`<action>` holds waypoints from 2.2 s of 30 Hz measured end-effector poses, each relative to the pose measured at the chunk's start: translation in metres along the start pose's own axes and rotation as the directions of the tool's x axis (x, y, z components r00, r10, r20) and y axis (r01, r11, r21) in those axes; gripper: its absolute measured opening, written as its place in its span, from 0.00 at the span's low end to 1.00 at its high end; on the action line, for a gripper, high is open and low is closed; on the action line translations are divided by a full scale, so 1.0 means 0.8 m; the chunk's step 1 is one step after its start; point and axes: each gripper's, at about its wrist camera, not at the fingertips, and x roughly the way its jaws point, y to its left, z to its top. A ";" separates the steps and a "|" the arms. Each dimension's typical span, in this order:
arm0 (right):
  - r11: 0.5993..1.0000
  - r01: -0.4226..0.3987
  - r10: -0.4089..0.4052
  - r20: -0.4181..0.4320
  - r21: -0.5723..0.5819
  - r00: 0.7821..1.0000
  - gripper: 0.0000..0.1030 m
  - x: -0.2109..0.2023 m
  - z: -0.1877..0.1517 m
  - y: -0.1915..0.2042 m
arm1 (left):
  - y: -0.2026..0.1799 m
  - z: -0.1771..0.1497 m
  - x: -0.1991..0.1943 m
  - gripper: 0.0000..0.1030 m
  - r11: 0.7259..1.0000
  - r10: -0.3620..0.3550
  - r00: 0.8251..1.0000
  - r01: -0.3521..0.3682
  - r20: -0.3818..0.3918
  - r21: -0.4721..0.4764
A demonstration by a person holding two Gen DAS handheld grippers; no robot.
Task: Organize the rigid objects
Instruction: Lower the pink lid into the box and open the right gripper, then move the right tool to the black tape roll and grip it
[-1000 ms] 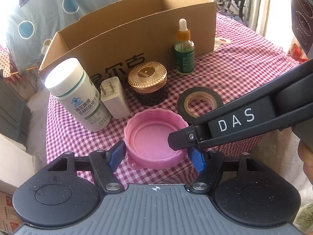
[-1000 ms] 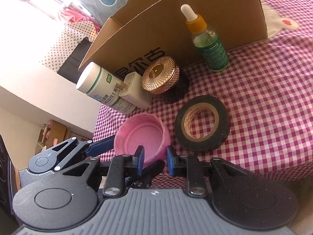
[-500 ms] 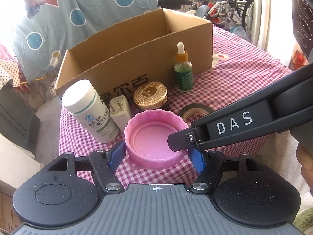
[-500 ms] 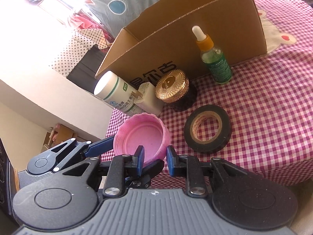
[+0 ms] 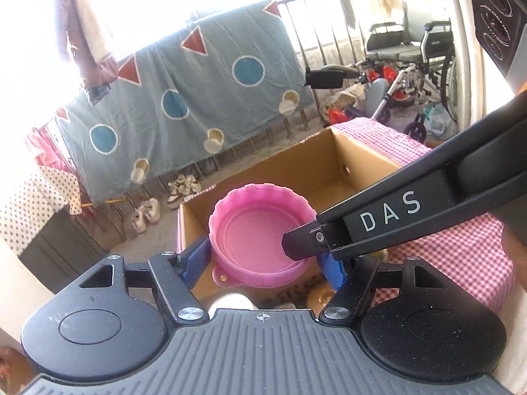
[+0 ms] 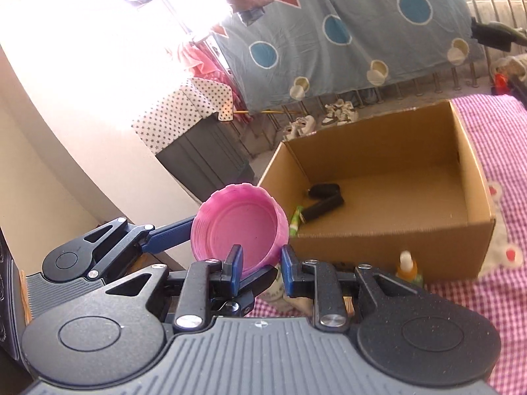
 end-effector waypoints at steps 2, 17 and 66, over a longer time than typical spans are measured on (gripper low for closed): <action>1.000 -0.009 0.009 -0.044 -0.014 0.999 0.27 0.017 0.034 -0.008 | 0.014 0.018 0.020 0.69 1.000 -0.012 1.000 0.011 -0.022 -0.014; 0.985 0.057 0.038 -0.527 0.162 0.849 0.28 0.232 0.118 -0.117 | 0.078 0.021 0.214 0.69 0.962 -0.273 0.845 0.229 -0.460 -0.151; 0.923 0.066 -0.055 -0.040 0.378 0.998 0.60 -0.060 -0.112 -0.162 | -0.039 -0.095 0.067 0.89 0.897 -0.409 0.882 0.341 -0.233 -0.282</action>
